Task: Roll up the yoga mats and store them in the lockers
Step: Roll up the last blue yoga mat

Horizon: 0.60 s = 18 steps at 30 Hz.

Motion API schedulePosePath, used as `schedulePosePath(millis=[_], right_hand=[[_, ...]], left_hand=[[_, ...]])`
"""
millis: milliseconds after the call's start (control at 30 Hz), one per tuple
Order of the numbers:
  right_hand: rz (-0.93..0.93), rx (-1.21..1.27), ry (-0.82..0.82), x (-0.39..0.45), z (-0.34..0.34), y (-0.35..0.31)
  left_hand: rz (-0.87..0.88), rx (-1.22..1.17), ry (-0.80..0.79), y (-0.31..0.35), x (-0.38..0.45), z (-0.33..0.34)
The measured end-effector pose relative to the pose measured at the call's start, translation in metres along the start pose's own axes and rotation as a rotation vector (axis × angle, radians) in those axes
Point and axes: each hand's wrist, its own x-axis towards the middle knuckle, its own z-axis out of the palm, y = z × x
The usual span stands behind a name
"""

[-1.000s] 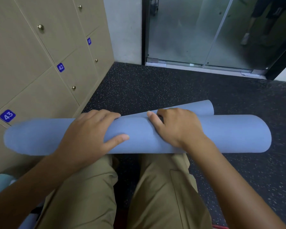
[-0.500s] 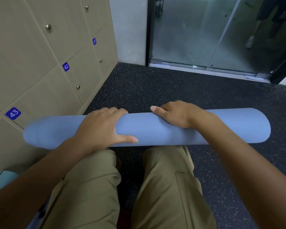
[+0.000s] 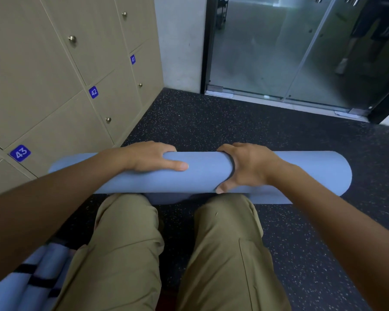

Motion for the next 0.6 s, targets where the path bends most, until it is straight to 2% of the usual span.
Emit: schedulePosePath(millis=[67, 167, 233, 333, 600], right_hand=[[0.015, 0.049, 0.002, 0.003, -0.001, 0.004], [0.052, 0.097, 0.051, 0.007, -0.006, 0.01], [0.065, 0.1, 0.08, 0.01, -0.013, 0.01], [0.066, 0.068, 0.118, 0.009, -0.029, 0.005], [0.013, -0.075, 0.356, -0.038, -0.116, -0.01]], left_hand=[[0.039, 0.108, 0.048, -0.005, -0.004, 0.0], [0.118, 0.358, 0.268, -0.014, -0.01, 0.002], [0.143, 0.445, 0.36, -0.017, -0.012, -0.001], [0.128, 0.5, 0.403, -0.014, -0.013, -0.015], [0.142, 0.535, 0.674, 0.029, -0.065, -0.088]])
